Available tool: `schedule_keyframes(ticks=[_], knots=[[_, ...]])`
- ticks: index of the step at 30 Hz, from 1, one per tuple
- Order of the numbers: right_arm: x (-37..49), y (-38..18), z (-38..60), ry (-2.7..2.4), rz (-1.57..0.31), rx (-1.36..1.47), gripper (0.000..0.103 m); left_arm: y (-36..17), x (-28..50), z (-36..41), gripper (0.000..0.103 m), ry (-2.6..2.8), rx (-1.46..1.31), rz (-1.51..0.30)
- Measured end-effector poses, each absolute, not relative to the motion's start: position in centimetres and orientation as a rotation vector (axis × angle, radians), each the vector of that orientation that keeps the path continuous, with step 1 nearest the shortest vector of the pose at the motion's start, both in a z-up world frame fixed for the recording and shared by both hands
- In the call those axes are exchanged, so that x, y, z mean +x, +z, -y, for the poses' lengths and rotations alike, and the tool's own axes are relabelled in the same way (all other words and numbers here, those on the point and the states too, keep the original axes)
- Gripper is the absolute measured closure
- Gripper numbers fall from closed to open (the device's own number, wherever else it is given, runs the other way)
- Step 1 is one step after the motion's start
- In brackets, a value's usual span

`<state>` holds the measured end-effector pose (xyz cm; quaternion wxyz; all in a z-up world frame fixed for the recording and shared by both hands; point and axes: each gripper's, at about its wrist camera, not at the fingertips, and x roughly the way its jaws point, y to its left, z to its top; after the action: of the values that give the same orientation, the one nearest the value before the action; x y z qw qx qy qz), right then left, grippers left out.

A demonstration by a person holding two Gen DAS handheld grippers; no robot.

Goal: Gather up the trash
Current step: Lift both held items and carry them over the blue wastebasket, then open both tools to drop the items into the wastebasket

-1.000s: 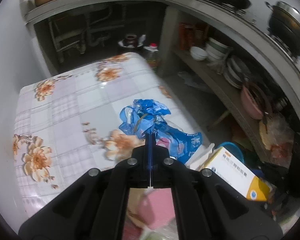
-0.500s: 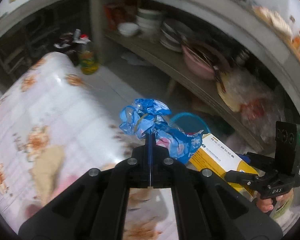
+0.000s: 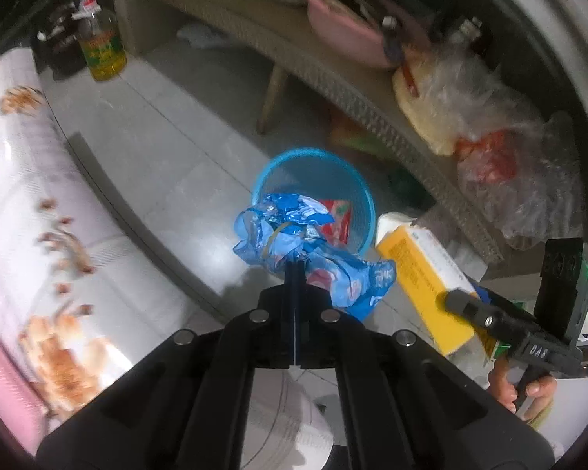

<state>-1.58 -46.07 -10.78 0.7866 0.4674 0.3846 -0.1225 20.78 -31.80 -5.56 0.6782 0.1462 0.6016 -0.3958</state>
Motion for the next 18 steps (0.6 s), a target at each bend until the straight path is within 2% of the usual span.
schedule_keyframes(ticks=[8,13,15,16,17,18], knots=[[-1.0,-16.0,49.5,-0.344,-0.853,1.109,0.031,-11.4,22.0,35.7,0.103,-0.852,0.286,-1.504],[1.0,-18.1,52.6,-0.387,-0.800,1.141,0.027,-13.0,22.4,39.0,0.103,-0.863,0.282,-1.533],[1.7,-20.1,54.1,-0.400,-0.765,1.184,0.022,-14.0,22.7,40.3,0.088,-0.850,0.263,-1.552],[2.0,-20.8,54.4,-0.390,-0.755,1.195,0.021,-14.3,22.9,40.5,0.070,-0.841,0.253,-1.557],[2.4,-21.8,55.0,-0.398,-0.764,1.200,0.021,-14.6,23.0,40.9,0.063,-0.834,0.245,-1.553],[2.6,-22.8,55.3,-0.419,-0.780,1.206,0.021,-14.8,22.9,41.2,0.063,-0.832,0.247,-1.547]])
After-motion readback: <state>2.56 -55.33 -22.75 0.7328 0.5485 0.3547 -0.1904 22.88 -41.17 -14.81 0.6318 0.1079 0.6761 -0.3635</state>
